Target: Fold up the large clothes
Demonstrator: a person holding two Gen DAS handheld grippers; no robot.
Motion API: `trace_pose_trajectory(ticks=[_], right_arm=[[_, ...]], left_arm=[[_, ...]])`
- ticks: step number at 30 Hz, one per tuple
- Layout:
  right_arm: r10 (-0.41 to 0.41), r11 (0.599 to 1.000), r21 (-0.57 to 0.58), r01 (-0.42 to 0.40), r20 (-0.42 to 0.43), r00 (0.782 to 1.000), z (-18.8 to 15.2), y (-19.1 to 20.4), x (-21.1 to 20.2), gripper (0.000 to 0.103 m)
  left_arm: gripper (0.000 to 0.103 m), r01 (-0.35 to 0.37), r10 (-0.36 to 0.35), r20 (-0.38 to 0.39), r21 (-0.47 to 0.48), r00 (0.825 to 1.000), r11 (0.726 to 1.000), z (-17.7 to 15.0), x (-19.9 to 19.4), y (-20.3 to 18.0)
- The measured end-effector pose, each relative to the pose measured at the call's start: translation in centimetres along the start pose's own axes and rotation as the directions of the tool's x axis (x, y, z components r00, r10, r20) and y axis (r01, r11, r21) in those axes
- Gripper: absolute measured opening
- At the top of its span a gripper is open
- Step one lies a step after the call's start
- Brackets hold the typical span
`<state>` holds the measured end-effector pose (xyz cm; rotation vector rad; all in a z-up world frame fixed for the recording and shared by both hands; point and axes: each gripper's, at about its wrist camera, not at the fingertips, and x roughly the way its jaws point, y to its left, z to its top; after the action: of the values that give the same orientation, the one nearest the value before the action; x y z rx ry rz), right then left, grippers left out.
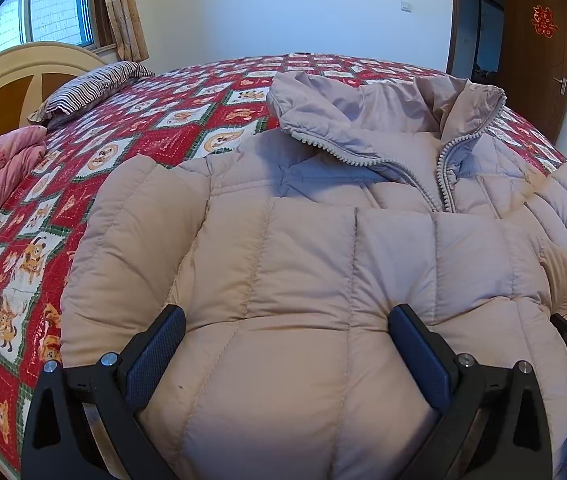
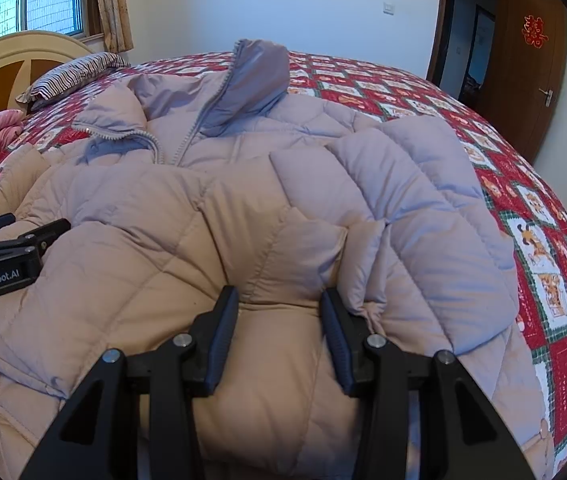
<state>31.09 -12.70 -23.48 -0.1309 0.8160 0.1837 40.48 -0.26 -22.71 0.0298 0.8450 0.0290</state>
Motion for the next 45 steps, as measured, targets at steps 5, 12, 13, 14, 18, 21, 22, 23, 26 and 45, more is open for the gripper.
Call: trace_pose_trajectory(ticks=[5, 12, 13, 14, 18, 21, 22, 23, 26, 45], right_arm=[[0.025, 0.999, -0.040, -0.026, -0.022, 0.999, 0.5, -0.1, -1.3, 0.056], [0.133, 0.989, -0.071, -0.132, 0.006, 0.991, 4.4, -1.3, -4.9, 0.083], [0.142, 0.988, -0.062, -0.142, 0.006, 0.990, 5.3, -1.4, -4.8, 0.084], [0.156, 0.987, -0.039, -0.156, 0.002, 0.988, 6.9, -1.6, -4.5, 0.085], [0.179, 0.984, 0.016, -0.179, 0.018, 0.984, 11.7, -2.1, -3.1, 0.085], [0.172, 0.985, 0.024, -0.173, 0.039, 0.984, 14.4, -2.0, -1.8, 0.090], [0.167, 0.986, 0.024, -0.168, 0.043, 0.985, 15.2, -1.9, -1.2, 0.091], [0.163, 0.986, 0.023, -0.164, 0.044, 0.986, 16.2, -1.8, -0.4, 0.091], [0.157, 0.987, 0.022, -0.157, 0.022, 0.987, 18.8, -1.7, 2.3, 0.091], [0.090, 0.979, -0.181, -0.096, -0.040, 0.995, 17.6, -2.6, 6.2, 0.006]], left_arm=[[0.102, -0.012, 0.011, 0.051, 0.004, 0.999, 1.000, 1.4, -5.0, 1.4], [0.102, 0.090, -0.085, 0.138, -0.027, 0.987, 0.996, 7.2, -8.4, 5.1], [0.102, 0.103, -0.097, 0.121, -0.046, 0.988, 0.994, 8.4, -7.6, 5.6], [0.102, 0.109, -0.102, 0.116, -0.056, 0.988, 0.992, 9.4, -6.9, 5.9], [0.102, 0.091, -0.087, 0.091, -0.042, 0.992, 0.995, 12.9, -3.1, 5.5], [0.102, 0.100, -0.097, 0.067, -0.043, 0.993, 0.994, 15.1, 0.0, 5.1], [0.102, 0.097, -0.094, 0.058, -0.039, 0.994, 0.995, 15.9, 1.2, 4.8], [0.102, 0.093, -0.091, 0.049, -0.034, 0.995, 0.995, 16.4, 2.2, 4.4], [0.102, 0.079, -0.079, 0.016, -0.009, 0.997, 0.997, 18.0, 5.5, 3.3], [0.005, 0.264, -0.265, 0.022, 0.044, 0.964, 0.963, 15.3, 6.4, 3.8]])
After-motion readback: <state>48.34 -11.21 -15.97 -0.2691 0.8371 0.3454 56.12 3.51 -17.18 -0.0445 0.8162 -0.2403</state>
